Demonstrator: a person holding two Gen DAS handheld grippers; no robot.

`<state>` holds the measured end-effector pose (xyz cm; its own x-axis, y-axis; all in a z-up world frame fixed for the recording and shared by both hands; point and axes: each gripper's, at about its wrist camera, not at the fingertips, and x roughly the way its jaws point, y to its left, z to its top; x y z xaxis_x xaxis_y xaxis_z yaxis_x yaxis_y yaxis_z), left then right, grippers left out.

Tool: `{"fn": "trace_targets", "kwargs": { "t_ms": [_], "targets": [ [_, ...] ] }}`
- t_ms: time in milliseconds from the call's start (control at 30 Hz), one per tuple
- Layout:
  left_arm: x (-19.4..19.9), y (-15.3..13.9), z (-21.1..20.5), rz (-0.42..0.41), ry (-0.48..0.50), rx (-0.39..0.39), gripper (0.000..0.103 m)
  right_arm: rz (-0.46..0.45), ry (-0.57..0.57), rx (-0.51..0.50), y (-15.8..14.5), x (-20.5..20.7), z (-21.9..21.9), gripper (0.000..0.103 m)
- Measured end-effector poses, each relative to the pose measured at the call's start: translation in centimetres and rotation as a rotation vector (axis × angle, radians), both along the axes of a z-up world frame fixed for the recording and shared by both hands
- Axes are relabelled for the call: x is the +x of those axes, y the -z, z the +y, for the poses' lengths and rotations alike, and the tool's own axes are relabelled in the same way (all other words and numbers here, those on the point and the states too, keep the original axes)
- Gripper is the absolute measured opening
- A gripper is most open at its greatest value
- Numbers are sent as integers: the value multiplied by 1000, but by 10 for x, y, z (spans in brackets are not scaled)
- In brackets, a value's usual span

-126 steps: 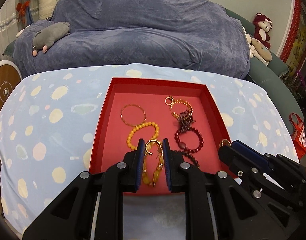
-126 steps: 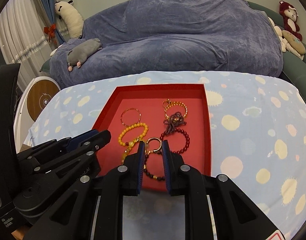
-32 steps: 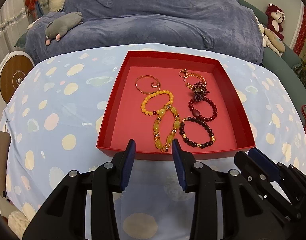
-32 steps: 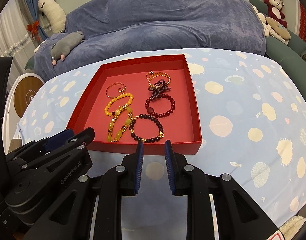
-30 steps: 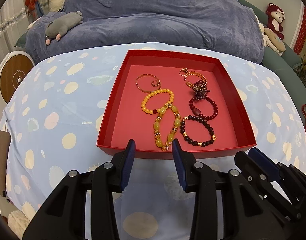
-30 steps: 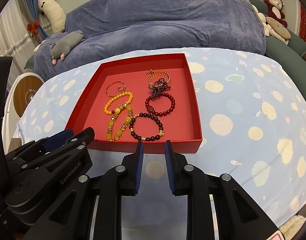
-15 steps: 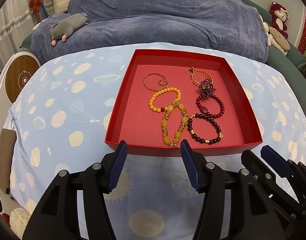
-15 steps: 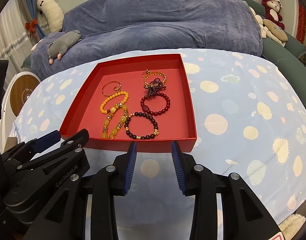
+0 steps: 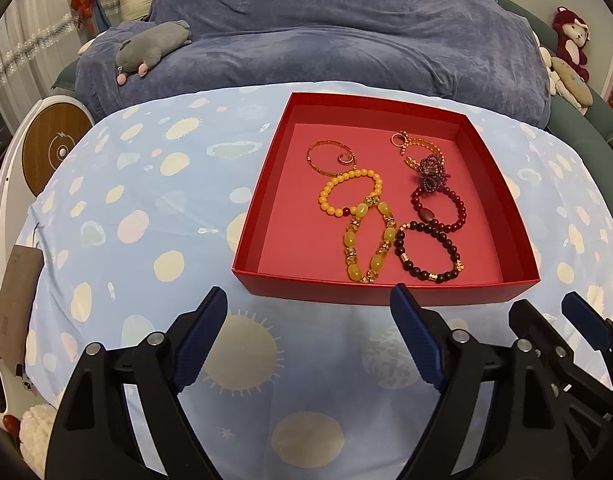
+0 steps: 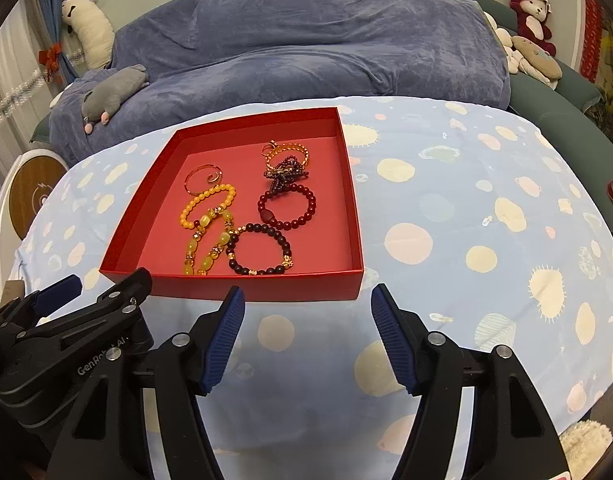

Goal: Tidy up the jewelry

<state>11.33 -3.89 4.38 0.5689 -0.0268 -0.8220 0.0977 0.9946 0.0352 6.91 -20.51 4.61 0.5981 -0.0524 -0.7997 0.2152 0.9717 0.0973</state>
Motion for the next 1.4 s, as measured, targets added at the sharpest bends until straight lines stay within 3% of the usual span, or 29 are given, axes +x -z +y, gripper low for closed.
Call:
{"fn": "trace_targets", "kwargs": {
  "t_ms": [300, 733, 900, 1400],
  "targets": [
    [0, 5, 6, 9, -28, 2, 93, -6, 22, -21, 2, -2, -4, 80],
    [-2, 10, 9, 18, -42, 5, 95, 9, 26, -20, 6, -2, -4, 85],
    [-2, 10, 10, 17, -49, 5, 96, 17, 46, -20, 8, -3, -7, 96],
    [-1, 16, 12, 37, -48, -6, 96, 16, 46, -16, 9, -4, -7, 96]
  ]
}}
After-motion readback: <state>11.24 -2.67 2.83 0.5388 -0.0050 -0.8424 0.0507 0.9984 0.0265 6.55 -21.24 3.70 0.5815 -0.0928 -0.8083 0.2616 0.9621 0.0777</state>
